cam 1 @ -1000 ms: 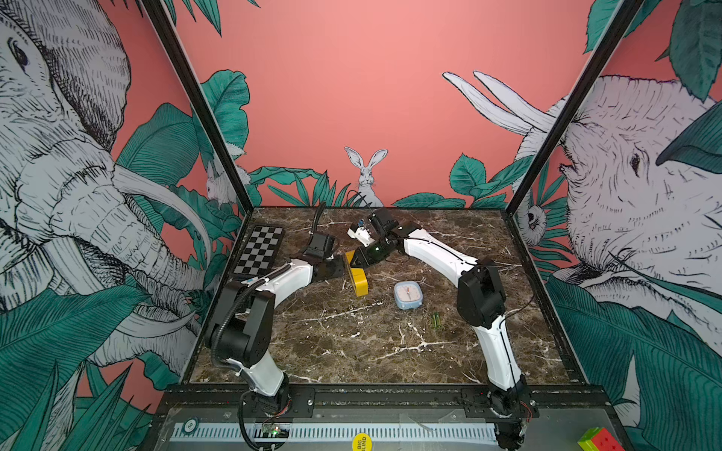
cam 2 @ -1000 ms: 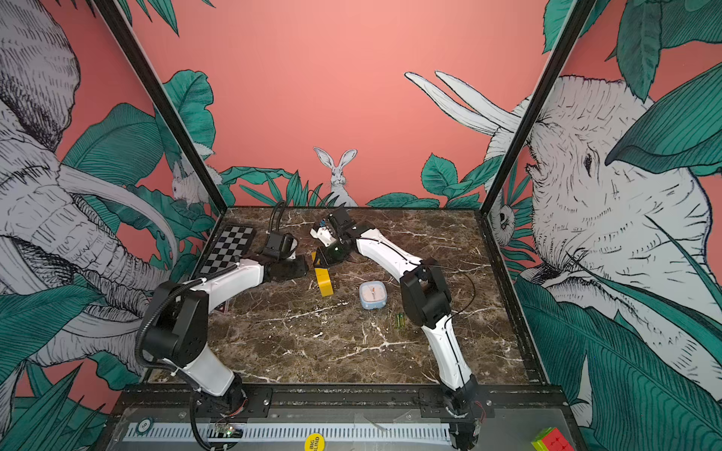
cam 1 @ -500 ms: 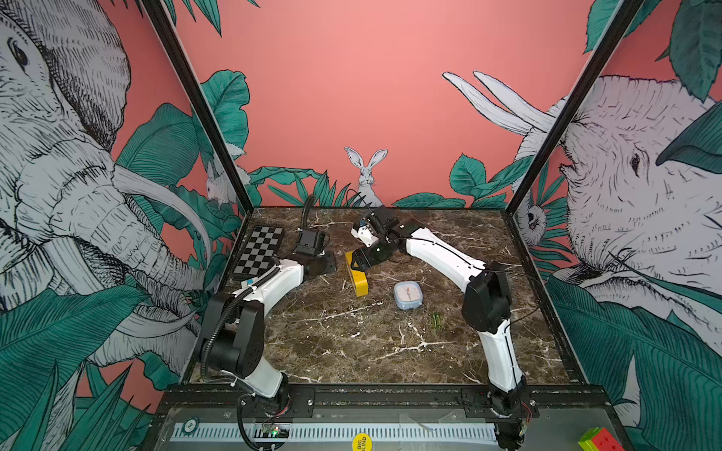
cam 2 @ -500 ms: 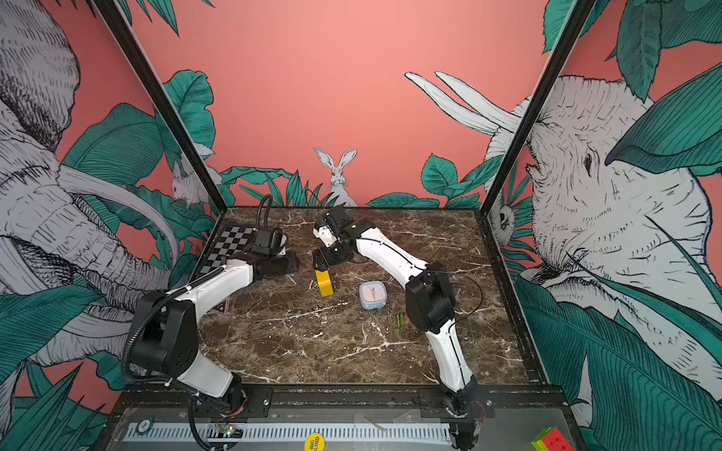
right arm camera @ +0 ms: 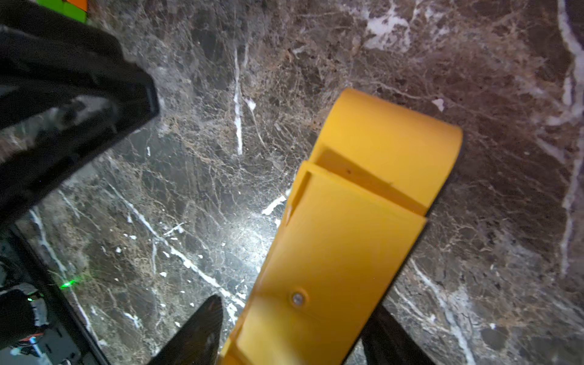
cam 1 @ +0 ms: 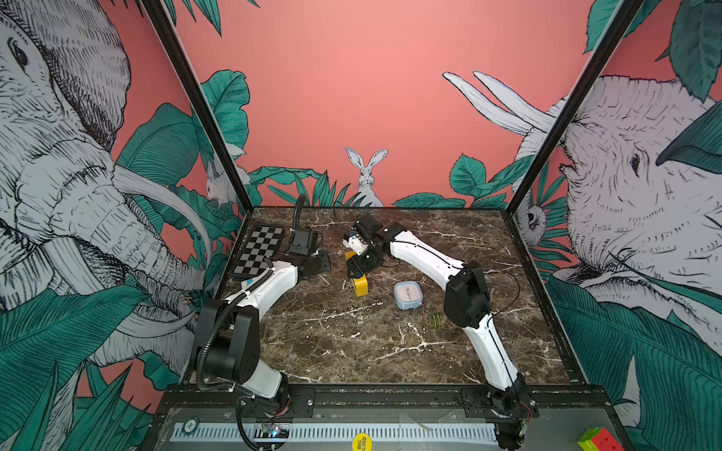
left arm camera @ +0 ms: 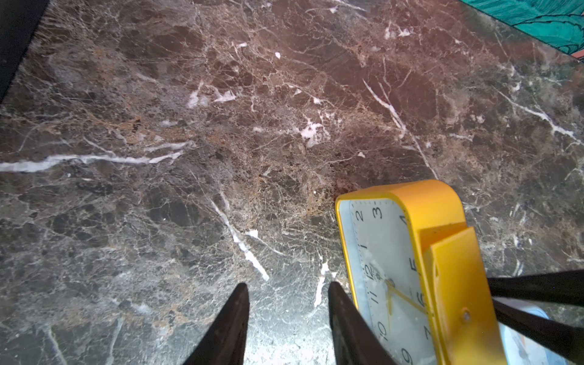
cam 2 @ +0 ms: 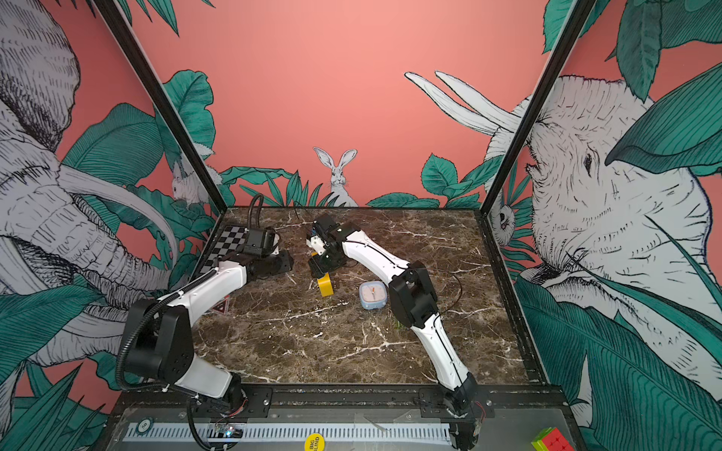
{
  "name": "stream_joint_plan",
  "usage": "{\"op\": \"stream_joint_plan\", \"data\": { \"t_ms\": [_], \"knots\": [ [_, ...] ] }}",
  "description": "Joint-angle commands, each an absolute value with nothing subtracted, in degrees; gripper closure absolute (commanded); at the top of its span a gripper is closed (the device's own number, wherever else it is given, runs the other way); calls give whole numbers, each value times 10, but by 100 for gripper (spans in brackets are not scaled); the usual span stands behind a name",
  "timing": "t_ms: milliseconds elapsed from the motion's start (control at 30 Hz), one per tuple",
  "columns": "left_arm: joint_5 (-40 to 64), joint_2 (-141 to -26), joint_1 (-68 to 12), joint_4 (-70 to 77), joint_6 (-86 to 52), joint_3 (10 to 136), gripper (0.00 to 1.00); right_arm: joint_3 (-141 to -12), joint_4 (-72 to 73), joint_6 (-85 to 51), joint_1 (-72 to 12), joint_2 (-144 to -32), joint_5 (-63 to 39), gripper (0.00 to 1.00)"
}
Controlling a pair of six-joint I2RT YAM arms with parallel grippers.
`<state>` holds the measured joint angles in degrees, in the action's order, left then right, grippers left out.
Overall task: Insert the battery into the alarm
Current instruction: Adjust the alarm at the center of the board.
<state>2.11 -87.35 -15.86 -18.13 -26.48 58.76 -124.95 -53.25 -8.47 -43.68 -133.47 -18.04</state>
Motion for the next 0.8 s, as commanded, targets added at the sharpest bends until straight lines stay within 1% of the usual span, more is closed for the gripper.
{"op": "stream_joint_plan", "data": {
  "t_ms": [0,133,267,400,533,633,767],
  "knots": [
    [22,-863,-156,-192,-260,580,56,-1270,-561,-69,-444,-1341,-145,38],
    [23,-866,-156,-192,-259,578,56,-1282,-574,-59,-446,-1346,-139,49],
    [22,-866,-156,-192,-261,577,56,-1292,-584,-44,-449,-1346,-134,63],
    [19,-863,-156,-191,-265,577,56,-1291,-585,-6,-450,-1336,-121,70],
    [22,-857,-150,-190,-269,577,56,-1265,-564,76,-451,-1308,-80,72],
    [34,-848,-135,-178,-280,569,56,-1174,-472,155,-453,-1256,-49,76],
    [63,-838,-109,-157,-298,552,56,-998,-283,285,-472,-1184,19,75]
  ]
}}
